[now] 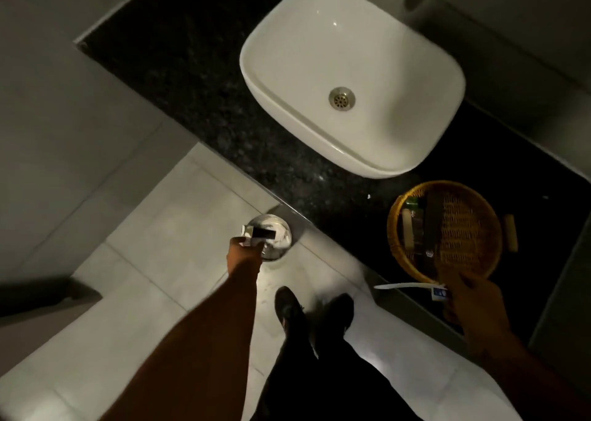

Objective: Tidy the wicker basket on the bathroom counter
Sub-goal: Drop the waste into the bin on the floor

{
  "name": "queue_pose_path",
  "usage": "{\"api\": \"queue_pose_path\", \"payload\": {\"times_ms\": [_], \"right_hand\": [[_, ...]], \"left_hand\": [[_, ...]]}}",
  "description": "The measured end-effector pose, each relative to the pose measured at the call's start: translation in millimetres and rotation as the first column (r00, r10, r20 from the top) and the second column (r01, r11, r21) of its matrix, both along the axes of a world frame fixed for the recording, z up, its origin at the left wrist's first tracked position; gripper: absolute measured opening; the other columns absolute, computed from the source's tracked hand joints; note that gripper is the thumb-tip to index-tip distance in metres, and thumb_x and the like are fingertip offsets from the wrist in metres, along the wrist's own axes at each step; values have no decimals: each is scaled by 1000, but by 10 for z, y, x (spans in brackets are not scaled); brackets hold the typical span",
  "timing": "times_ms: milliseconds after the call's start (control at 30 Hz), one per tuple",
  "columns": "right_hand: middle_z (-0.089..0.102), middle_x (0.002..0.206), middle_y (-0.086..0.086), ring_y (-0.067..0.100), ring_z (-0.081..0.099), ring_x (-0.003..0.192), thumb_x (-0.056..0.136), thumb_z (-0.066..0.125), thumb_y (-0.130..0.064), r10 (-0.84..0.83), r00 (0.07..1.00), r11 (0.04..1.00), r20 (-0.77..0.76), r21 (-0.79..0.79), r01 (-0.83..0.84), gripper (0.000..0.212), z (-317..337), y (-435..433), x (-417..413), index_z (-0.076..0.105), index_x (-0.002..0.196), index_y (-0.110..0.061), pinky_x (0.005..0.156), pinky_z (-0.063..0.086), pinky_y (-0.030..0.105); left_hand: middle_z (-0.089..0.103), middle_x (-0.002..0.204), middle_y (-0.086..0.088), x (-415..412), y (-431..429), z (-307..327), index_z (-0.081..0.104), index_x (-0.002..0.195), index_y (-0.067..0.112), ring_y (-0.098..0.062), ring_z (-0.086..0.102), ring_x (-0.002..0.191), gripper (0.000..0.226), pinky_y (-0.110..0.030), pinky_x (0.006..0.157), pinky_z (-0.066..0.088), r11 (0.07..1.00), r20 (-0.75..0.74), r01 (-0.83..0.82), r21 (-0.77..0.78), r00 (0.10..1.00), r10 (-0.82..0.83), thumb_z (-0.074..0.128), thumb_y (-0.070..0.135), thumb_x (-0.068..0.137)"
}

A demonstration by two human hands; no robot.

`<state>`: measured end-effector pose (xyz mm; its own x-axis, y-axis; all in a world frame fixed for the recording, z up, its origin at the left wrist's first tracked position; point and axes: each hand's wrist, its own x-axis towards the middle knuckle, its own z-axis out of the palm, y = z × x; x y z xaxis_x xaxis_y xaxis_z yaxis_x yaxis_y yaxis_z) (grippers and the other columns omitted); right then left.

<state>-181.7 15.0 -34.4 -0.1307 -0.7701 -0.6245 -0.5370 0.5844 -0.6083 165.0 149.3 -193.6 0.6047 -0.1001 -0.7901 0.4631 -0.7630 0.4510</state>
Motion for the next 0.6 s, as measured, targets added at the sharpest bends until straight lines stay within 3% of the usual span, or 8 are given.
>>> {"api": "queue_pose_path", "payload": {"times_ms": [100, 200, 300, 400, 433, 500, 533, 600], "right_hand": [[56, 63, 5, 18, 47, 57, 102, 62, -28, -14, 1000, 1000, 1, -5, 14, 31, -24, 114, 33, 62, 76, -10, 56, 40, 30], [58, 63, 9, 16, 50, 52, 101, 63, -29, -9, 999, 999, 36, -46, 10, 36, 13, 116, 156, 62, 76, -3, 49, 39, 27], [61, 52, -4, 2, 57, 41, 99, 66, -23, 59, 998, 986, 20, -159, -55, 40, 77, 34, 278, 58, 65, -4, 39, 42, 13], [65, 59, 11, 15, 58, 53, 98, 70, -24, 169, 985, 956, -21, -239, -169, 40, 173, -60, 338, 62, 65, -3, 50, 45, 22], [65, 61, 14, 16, 58, 56, 97, 72, -25, 196, 980, 944, -28, -266, -196, 39, 202, -83, 327, 64, 65, -3, 54, 46, 25], [63, 57, -2, 7, 56, 54, 95, 74, -26, 246, 969, 919, -32, -311, -243, 39, 249, -119, 320, 62, 60, -15, 54, 46, 20], [60, 54, -8, 2, 53, 52, 95, 74, -27, 275, 960, 902, -44, -334, -273, 40, 282, -148, 320, 60, 58, -20, 54, 44, 15], [56, 51, -9, 2, 52, 49, 96, 73, -29, 333, 937, 862, -101, -369, -346, 43, 328, -240, 302, 57, 57, -20, 53, 41, 12]], "left_hand": [[72, 125, -24, -64, 46, -64, 55, 140, 10, -47, 77, 107, 51, -56, 90, 65, 999, -23, -40, 21, 999, 40, 76, 31, 99], [74, 118, -19, -124, 48, 136, 63, 133, 9, -45, 76, 104, 46, -48, 87, 64, 998, 61, -70, -5, 996, 70, 60, 46, 106], [77, 103, -14, -243, 42, 482, 71, 111, 13, -40, 74, 98, 49, -37, 79, 56, 993, 266, 53, -101, 964, -25, 45, 54, 108], [75, 88, 2, -502, -46, 936, 74, 97, 28, -29, 75, 91, 39, -32, 70, 51, 928, 355, 232, -291, 927, -120, 47, 56, 103], [76, 87, 6, -618, -116, 1089, 75, 95, 38, -19, 76, 87, 31, -31, 70, 54, 869, 353, 341, -358, 911, -212, 49, 55, 101], [78, 90, 18, -868, -298, 1406, 74, 95, 57, 0, 73, 80, 22, -24, 72, 56, 667, 327, 564, -487, 826, -460, 53, 64, 97], [77, 92, 22, -992, -419, 1548, 72, 96, 63, 4, 72, 81, 24, -19, 72, 55, 532, 363, 686, -497, 721, -591, 52, 75, 94], [76, 94, 20, -1210, -655, 1755, 72, 101, 60, 3, 71, 84, 33, -15, 72, 53, 216, 538, 896, -387, 410, -737, 50, 82, 91]]}}
